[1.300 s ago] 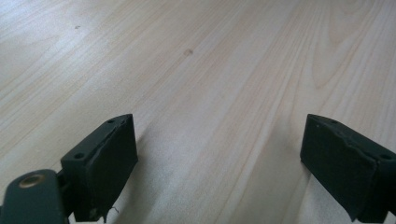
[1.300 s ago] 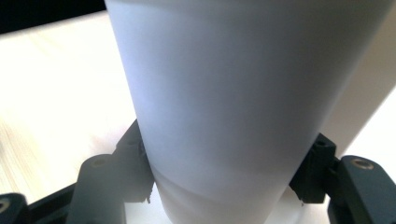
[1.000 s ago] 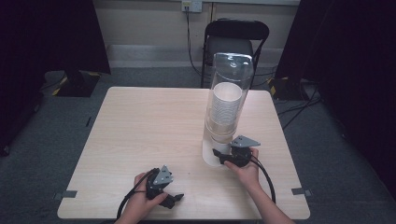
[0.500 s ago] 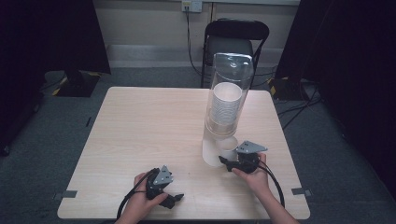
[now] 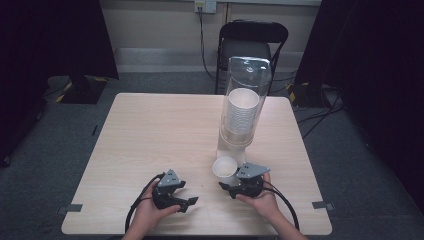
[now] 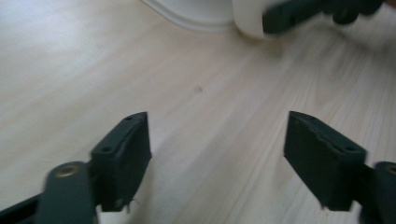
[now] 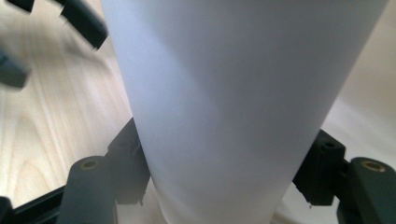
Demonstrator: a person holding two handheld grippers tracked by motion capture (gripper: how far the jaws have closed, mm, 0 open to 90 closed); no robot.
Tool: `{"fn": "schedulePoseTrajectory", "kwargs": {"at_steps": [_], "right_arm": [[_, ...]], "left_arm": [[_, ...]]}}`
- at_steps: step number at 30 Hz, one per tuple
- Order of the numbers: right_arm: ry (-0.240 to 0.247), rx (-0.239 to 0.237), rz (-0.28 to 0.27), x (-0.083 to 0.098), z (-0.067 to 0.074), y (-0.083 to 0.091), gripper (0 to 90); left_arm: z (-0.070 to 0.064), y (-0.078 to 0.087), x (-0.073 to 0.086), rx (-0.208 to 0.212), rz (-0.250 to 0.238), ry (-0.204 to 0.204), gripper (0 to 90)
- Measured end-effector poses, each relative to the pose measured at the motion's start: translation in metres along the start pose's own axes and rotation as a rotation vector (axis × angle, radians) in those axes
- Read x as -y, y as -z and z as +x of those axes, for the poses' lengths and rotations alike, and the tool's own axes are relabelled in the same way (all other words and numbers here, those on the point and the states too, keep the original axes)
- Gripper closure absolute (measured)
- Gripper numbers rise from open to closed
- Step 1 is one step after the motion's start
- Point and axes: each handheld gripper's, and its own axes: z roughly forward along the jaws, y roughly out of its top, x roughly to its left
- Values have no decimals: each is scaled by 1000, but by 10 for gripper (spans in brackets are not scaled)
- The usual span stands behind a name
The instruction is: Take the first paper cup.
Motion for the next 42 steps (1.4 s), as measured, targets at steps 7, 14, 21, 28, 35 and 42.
{"fn": "schedulePoseTrajectory", "kwargs": {"at_steps": [7, 14, 21, 28, 35, 42], "right_arm": [[79, -48, -23, -12, 16, -10, 316], [142, -99, -26, -18, 31, -18, 314], [231, -162, -19, -27, 53, -24, 309], [241, -157, -18, -30, 59, -27, 289], [151, -126, -28, -28, 46, -24, 211], [63, -36, -32, -22, 19, -9, 213]], "left_arm": [[4, 32, -26, 6, -132, 133, 337], [5, 38, -32, 41, -163, 214, 420], [-1, 33, -28, 43, -90, 239, 685], [3, 39, -26, 29, -62, 332, 857], [15, 55, -23, -73, -64, 359, 880], [39, 75, -14, -226, -77, 438, 874]]}}
